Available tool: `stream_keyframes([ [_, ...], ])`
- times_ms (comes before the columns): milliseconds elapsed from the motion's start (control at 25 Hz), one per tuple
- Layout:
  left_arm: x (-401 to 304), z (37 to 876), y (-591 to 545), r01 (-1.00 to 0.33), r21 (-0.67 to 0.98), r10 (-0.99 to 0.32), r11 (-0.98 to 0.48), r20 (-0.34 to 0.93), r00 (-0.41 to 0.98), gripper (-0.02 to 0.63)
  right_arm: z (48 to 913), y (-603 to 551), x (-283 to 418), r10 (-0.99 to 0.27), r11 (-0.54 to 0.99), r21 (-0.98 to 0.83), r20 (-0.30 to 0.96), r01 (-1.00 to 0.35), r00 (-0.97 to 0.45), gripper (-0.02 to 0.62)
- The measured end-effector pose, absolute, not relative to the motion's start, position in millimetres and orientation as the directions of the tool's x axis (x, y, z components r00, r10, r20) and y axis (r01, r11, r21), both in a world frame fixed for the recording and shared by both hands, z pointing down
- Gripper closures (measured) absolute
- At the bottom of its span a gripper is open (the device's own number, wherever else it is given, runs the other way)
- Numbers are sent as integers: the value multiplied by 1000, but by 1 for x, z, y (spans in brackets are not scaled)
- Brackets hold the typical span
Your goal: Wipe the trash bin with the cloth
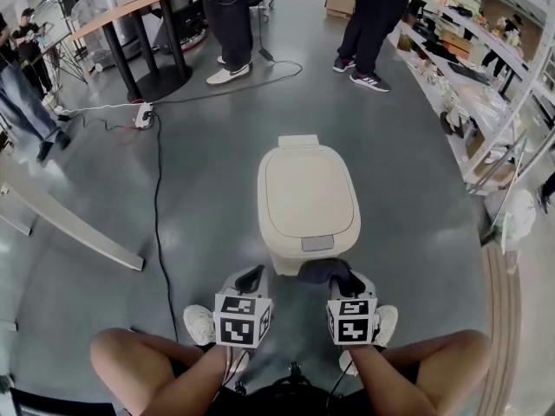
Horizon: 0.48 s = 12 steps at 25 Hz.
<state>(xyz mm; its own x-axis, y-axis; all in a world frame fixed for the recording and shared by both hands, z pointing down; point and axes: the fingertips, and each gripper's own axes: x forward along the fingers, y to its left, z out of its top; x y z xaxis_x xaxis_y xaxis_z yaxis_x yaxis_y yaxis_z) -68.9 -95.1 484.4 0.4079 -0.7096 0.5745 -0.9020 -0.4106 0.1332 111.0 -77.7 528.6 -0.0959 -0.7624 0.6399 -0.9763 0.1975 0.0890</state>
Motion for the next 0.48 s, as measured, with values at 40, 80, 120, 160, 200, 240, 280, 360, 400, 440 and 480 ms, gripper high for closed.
stream_keyframes([
  [40,-70,485,-95,-903,133,-711,-409,574,407,606,534,-74,105,-749,214,95,655,-972,-101,491],
  [80,-71,485,-96,-904,134,-711,-407,574,406,606,539,-71,98,-735,233,96,669,-968,-110,491],
  [120,-73,486,-96,-904,134,-711,-406,575,404,606,544,-69,89,-720,253,92,683,-963,-123,491],
  [160,-74,487,-97,-905,135,-710,-404,577,403,606,549,-67,81,-704,272,87,696,-958,-137,491],
  [200,-75,487,-97,-905,137,-709,-402,579,403,606,554,-66,73,-688,291,82,710,-953,-149,491],
  [240,-76,487,-97,-906,139,-707,-400,582,402,606,558,-66,66,-673,306,76,722,-949,-160,491],
  [280,-78,488,-96,-907,140,-707,-398,583,400,606,561,-67,59,-661,319,69,731,-945,-169,491],
  [360,-81,487,-95,-909,144,-707,-391,585,397,606,563,-71,47,-647,339,58,739,-939,-189,491],
  [400,-83,487,-96,-910,146,-708,-388,584,396,606,562,-74,42,-645,347,52,738,-936,-198,491],
  [440,-85,487,-96,-911,147,-709,-386,584,395,606,561,-77,37,-647,352,47,734,-935,-207,491],
  [480,-87,487,-97,-912,148,-710,-383,584,393,606,561,-80,34,-651,353,42,728,-935,-213,491],
])
